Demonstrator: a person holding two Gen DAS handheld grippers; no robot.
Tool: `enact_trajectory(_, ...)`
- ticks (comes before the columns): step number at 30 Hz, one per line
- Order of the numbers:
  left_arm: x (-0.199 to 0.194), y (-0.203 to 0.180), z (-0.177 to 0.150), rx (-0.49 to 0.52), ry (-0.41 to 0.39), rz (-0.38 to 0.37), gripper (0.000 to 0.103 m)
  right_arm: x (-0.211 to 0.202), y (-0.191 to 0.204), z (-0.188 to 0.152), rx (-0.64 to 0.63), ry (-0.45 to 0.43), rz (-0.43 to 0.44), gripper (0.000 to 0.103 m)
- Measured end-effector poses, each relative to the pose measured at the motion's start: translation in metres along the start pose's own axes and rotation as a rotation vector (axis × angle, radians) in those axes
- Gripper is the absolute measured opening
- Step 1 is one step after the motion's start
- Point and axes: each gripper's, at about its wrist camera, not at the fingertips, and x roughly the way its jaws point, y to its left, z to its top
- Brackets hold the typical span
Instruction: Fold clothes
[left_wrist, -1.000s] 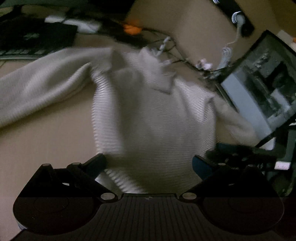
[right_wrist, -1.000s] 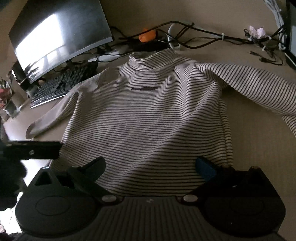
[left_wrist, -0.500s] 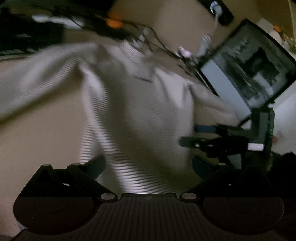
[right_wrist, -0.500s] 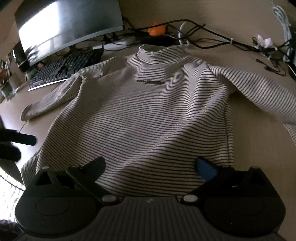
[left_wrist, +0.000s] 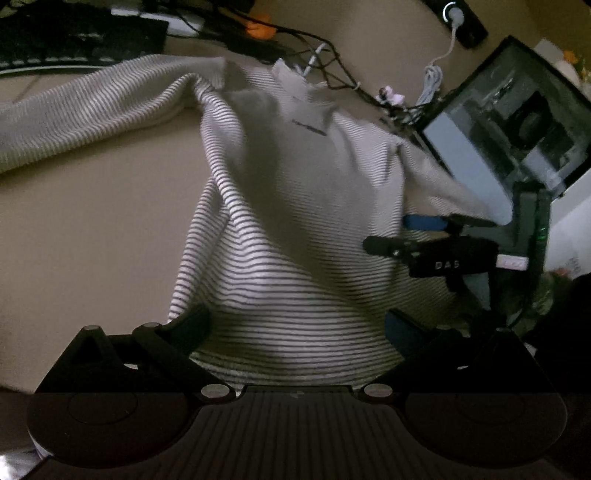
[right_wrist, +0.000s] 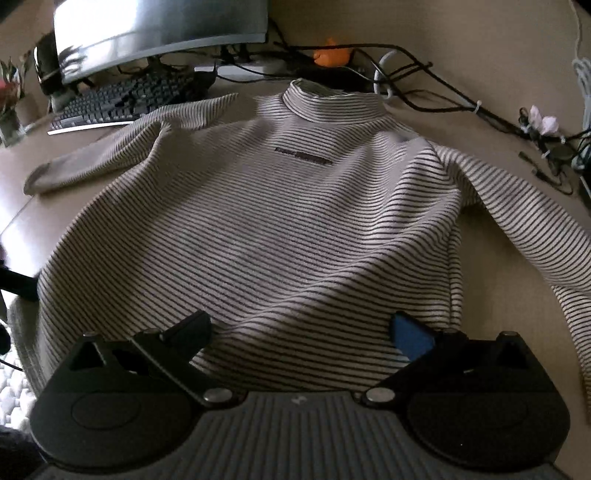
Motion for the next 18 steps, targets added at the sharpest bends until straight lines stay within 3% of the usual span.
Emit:
enact_trajectory(4, -0.009, -0.006, 0.010, -0.018, 0.029, 0.023, 0.103, -0.008, 0.001, 0.001, 0.006, 0.023, 0.066, 0.103)
enact_trajectory(7, -0.015, -0.034, 0.038, 0.093, -0.039, -0.025, 0.103, -0.028, -0.034, 0.015, 0.166, 0.020, 0.152, 0.103)
enact_trajectory(12, 0.022, -0.067, 0.079, 0.113, -0.099, -0.074, 0.103, -0.063, -0.137, 0.026, 0.599, -0.138, 0.086, 0.103)
enact_trajectory(15, 0.060, -0.071, 0.090, 0.064, -0.056, -0.020, 0.103, -0.053, -0.191, 0.019, 0.842, -0.153, 0.078, 0.103)
enact_trajectory(18, 0.082, -0.063, 0.092, 0.008, -0.007, 0.033, 0.103, -0.054, -0.211, 0.050, 0.818, -0.272, 0.035, 0.103)
